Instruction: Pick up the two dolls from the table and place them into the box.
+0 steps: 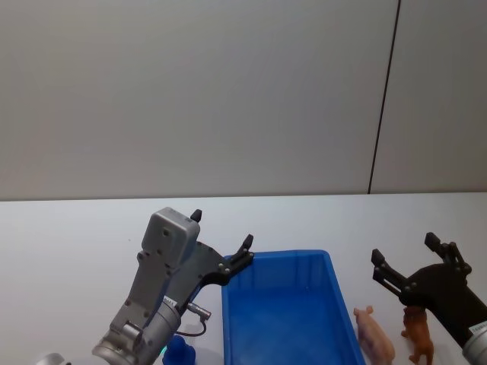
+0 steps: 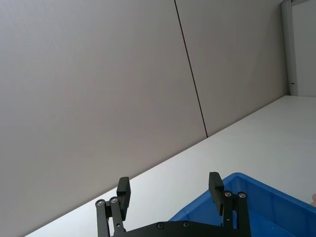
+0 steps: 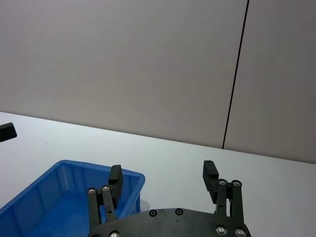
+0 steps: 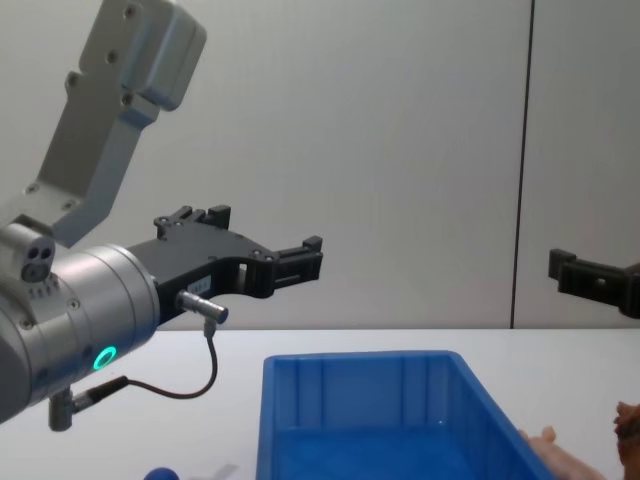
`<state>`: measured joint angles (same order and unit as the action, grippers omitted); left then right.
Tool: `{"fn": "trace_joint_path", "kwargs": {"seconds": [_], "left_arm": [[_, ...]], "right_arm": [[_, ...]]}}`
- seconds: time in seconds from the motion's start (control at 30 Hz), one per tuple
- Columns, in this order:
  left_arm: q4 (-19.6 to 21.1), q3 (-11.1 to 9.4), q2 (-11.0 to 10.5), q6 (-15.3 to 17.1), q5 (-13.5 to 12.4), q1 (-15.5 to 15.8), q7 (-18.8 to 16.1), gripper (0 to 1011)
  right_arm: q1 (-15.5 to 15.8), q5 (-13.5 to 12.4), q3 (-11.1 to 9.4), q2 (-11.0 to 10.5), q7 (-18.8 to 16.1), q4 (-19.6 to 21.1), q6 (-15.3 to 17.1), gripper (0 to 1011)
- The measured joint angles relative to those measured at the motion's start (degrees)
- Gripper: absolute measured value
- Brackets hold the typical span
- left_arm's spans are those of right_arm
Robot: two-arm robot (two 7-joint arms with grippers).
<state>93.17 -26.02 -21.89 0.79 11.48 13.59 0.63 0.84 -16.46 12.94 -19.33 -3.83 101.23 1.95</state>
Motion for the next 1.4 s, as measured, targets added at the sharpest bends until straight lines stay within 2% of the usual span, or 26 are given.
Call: {"fn": "trace_joint_path", "kwargs": {"seconds": [0.37, 0.53, 1.03, 1.4], "left_arm": [[0.00, 0.00, 0.00, 0.00, 0.00, 0.00, 0.00, 1001], [0.00, 0.00, 0.00, 0.00, 0.00, 0.00, 0.00, 1001], [0.00, 0.00, 0.00, 0.00, 0.00, 0.00, 0.00, 1001], [0.00, 0.00, 0.00, 0.00, 0.00, 0.00, 0.00, 1001]], "right_arm": [[0.10, 0.05, 0.00, 0.05, 0.15, 0.12, 0.13, 1001], [0.62, 0.25, 0.01, 0.16, 1.65, 0.86, 1.10, 1001], [3.68, 0.55, -0.68, -0.21, 9.26, 4.00, 7.73, 1001], [5.19, 0.96, -0.97, -0.19, 11.77, 3.27, 11.13, 1001]]}}
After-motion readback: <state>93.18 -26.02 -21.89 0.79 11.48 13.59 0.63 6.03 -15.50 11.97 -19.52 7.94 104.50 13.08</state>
